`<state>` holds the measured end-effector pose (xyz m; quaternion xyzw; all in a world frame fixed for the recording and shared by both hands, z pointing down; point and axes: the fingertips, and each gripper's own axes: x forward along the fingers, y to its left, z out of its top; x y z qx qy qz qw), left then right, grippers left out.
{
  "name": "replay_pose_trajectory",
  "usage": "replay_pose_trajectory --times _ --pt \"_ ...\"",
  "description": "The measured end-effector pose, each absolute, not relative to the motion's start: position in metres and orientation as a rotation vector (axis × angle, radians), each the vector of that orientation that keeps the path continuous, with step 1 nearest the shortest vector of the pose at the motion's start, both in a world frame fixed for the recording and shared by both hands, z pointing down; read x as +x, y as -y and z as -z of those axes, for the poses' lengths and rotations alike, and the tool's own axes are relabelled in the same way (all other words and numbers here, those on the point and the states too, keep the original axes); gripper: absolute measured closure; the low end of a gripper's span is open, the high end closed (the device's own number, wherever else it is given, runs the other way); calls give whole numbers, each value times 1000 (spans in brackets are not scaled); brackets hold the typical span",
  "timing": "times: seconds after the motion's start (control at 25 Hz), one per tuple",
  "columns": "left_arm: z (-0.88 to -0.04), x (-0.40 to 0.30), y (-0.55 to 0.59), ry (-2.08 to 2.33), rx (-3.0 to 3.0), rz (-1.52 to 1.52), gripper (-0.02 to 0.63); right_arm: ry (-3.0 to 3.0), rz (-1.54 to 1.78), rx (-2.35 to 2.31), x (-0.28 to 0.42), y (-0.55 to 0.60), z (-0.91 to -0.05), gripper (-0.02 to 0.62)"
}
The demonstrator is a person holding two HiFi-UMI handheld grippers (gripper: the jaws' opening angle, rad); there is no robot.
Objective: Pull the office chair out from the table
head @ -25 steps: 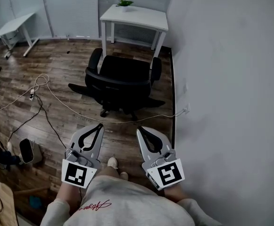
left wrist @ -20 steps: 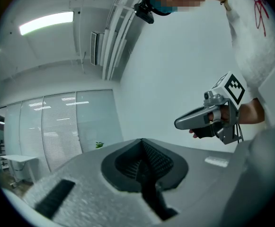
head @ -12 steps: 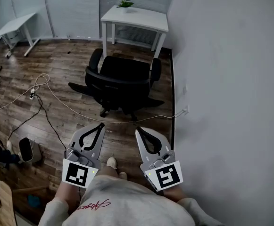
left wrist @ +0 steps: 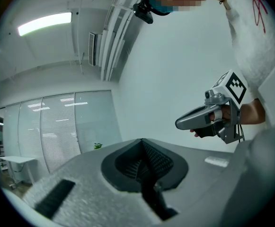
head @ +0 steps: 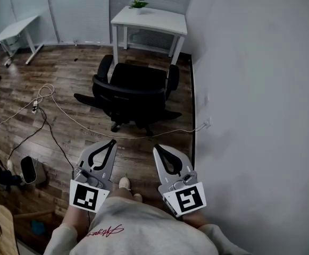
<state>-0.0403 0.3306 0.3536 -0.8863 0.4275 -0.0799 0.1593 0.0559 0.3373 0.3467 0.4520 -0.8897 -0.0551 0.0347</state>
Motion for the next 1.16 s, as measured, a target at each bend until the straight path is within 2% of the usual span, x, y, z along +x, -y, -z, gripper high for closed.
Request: replay_pose_trajectory --times 0.12,0.28,1.16 --pt "-349 -39 -331 -1265 -2561 144 609 2714 201 1394 62 -337 -346 594" --pt "-355 -35 -330 -1205 -2533 250 609 2708 231 1408 65 -336 -345 594" --pt "-353 -29 -329 -1186 -2544 250 609 2678 206 1427 67 -331 -346 594"
